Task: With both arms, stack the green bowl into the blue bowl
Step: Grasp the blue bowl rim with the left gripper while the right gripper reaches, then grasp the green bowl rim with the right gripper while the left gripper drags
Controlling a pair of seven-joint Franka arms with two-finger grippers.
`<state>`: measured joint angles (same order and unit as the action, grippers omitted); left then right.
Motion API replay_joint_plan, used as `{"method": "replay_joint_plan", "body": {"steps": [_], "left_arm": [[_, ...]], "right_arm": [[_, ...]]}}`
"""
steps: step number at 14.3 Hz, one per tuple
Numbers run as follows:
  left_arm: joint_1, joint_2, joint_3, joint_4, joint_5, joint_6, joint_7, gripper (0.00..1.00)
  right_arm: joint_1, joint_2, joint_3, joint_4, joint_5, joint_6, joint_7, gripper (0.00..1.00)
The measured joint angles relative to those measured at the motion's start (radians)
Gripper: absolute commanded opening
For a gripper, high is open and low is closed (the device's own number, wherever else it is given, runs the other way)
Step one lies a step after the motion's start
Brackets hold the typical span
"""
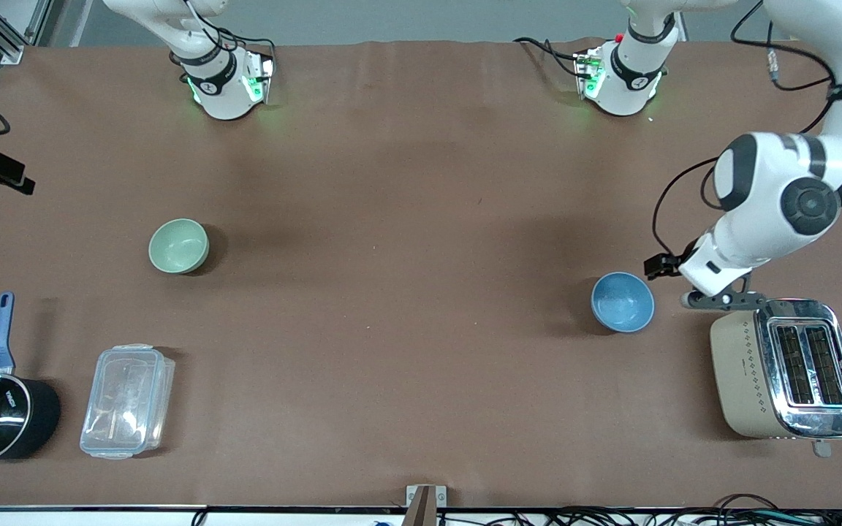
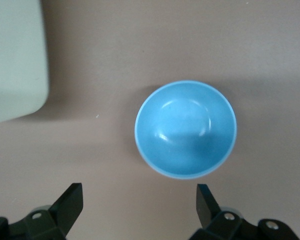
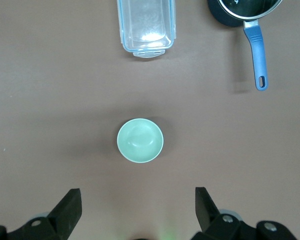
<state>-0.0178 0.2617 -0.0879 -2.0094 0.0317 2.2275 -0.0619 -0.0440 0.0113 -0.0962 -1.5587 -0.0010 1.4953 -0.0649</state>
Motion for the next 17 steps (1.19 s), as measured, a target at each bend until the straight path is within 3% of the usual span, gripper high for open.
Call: {"method": "replay_joint_plan", "body": {"steps": [3,6,7,9,10,14,17], "left_arm": [[0.003,0.078,0.0,-0.048,0.0,0.15,0.0,0.77],[0.02,0.133,0.001,-0.064,0.0,0.216,0.0,0.53],[0.032,0.15,0.001,-0.064,0.0,0.233,0.0,0.43],[0.049,0.179,0.001,-0.06,0.0,0.256,0.003,0.11],[0.05,0.189,0.001,-0.056,0.0,0.261,0.003,0.02],[0.049,0.188,-0.013,-0.034,-0.005,0.257,0.003,0.0],[0.048,0.186,-0.015,-0.003,-0.005,0.234,-0.004,0.0]], "right_arm": [[-0.01,0.008,-0.027,-0.109,0.002,0.115,-0.041,1.0],[-0.015,0.022,-0.045,-0.275,0.028,0.29,-0.079,1.0],[-0.016,0.027,-0.049,-0.338,0.037,0.364,-0.096,1.0],[-0.018,0.044,-0.054,-0.448,0.055,0.488,-0.112,1.0],[-0.019,0.057,-0.056,-0.485,0.076,0.52,-0.12,1.0],[-0.061,0.148,-0.066,-0.526,0.13,0.54,-0.248,0.98],[-0.136,0.26,-0.074,-0.54,0.272,0.54,-0.429,0.97]]}}
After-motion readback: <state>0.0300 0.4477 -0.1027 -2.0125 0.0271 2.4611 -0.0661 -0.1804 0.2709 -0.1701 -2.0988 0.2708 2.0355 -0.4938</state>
